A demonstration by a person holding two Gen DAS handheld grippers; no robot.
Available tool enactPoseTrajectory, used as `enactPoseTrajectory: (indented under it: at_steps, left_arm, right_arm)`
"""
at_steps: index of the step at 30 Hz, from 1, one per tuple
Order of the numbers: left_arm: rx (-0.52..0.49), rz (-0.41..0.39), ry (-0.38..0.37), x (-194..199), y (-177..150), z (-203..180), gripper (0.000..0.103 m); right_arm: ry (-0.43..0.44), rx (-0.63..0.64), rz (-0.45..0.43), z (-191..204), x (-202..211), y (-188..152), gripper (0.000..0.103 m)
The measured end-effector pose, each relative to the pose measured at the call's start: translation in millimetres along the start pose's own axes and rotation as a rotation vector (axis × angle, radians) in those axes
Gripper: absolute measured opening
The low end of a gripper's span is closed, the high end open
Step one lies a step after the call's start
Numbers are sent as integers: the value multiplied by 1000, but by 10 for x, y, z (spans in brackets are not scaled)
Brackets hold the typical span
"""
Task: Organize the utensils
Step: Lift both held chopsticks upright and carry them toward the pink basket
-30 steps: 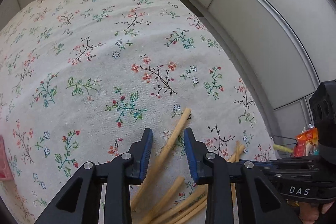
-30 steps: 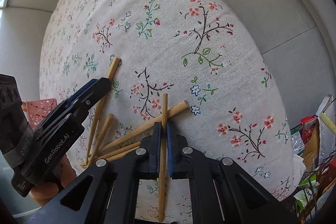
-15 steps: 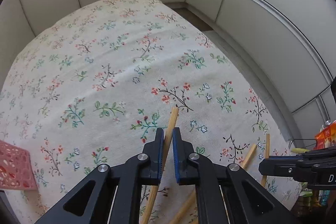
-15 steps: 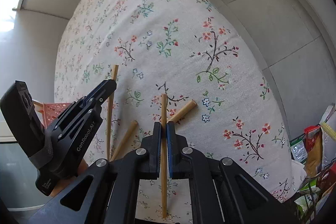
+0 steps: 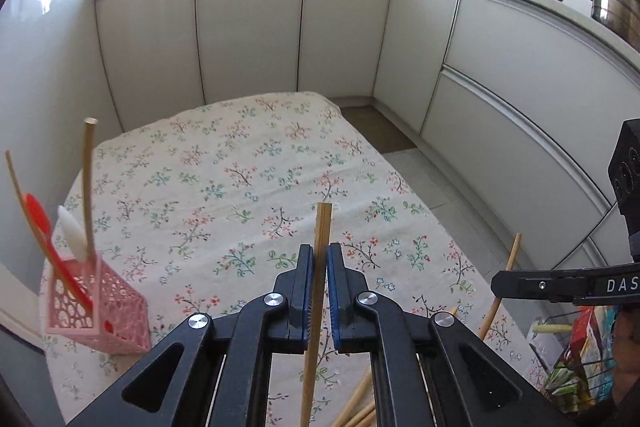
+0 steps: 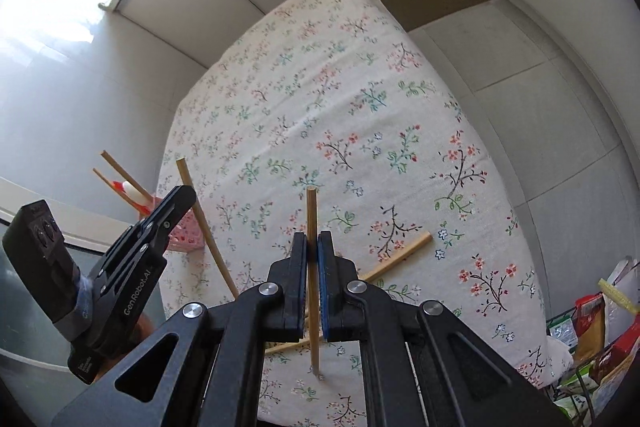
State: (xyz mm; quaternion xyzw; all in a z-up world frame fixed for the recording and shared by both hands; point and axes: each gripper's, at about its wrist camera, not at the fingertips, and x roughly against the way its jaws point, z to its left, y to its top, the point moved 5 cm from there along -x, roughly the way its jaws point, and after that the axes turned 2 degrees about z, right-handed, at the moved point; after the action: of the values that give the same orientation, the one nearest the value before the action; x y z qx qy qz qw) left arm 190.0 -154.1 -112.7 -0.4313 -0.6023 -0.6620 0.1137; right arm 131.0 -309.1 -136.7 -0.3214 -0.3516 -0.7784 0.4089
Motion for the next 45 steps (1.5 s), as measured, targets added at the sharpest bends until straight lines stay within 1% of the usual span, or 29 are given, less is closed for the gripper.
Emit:
enactPoseTrajectory:
  at_steps: [7, 14, 15, 17, 21, 23, 24, 25, 27, 29, 30, 31, 32, 33, 34, 35, 39, 41, 43, 45]
  left_arm:
    - [18, -143, 62, 618, 43, 275, 6]
    - [64, -231, 109, 1062, 34, 610, 5]
    - [73, -247, 112, 1138, 39, 663, 5]
    - [91, -281, 122, 1321, 50, 748, 0]
    - [136, -365, 133, 1663, 71, 904, 0]
    - [150, -396, 146, 1762, 84, 997, 0]
    - [152, -387, 149, 1767, 85, 1034, 0]
    - [157, -363, 136, 1752, 79, 1074, 0]
    - [179, -277, 105, 1636, 31, 1141, 0]
    - [223, -224, 95, 1530, -22, 1236, 2]
    - [237, -205, 106, 1479, -47, 1287, 3]
    - [251, -199, 127, 1437, -74, 1326, 8]
    - [270, -186, 145, 1391, -105, 1386, 18]
    - [298, -169, 150, 1352, -127, 1464, 23]
    - [336, -158, 144, 1315, -155, 1553, 32]
    - [370, -150, 135, 1276, -186, 1632, 36]
    - [464, -100, 101, 1082, -288, 1813, 36]
    - [475, -77, 84, 958, -320, 1738, 36]
    - [458, -54, 95, 805, -327, 1595, 37]
    - [461, -48, 125, 636, -354, 1470, 41]
  right_arm:
    - [-26, 104, -120, 383, 241, 19, 5]
    - [-50, 206, -231, 744, 418, 11, 5]
    - [-49, 219, -244, 803, 436, 10, 5]
    - [-38, 240, -267, 919, 462, 14, 5]
    - [-1, 271, -300, 1166, 498, 6, 5]
    - [13, 285, -312, 1278, 493, 0, 5]
    - [18, 292, -316, 1330, 480, -3, 5]
    - [22, 297, -316, 1374, 463, -5, 5]
    - [28, 299, -308, 1445, 413, -10, 5]
    - [23, 297, -292, 1466, 343, -6, 5]
    - [19, 296, -283, 1468, 307, -4, 5]
    - [14, 295, -275, 1465, 272, -1, 5]
    - [10, 293, -268, 1459, 243, 5, 5]
    - [5, 292, -263, 1453, 219, 12, 5]
    - [1, 291, -259, 1449, 200, 21, 5]
    - [-2, 289, -256, 1436, 183, 23, 5]
    - [-11, 275, -249, 1376, 145, 62, 5]
    - [-16, 266, -252, 1324, 141, 97, 5]
    - [-19, 257, -252, 1277, 142, 124, 5]
    - [-23, 248, -250, 1229, 144, 145, 5]
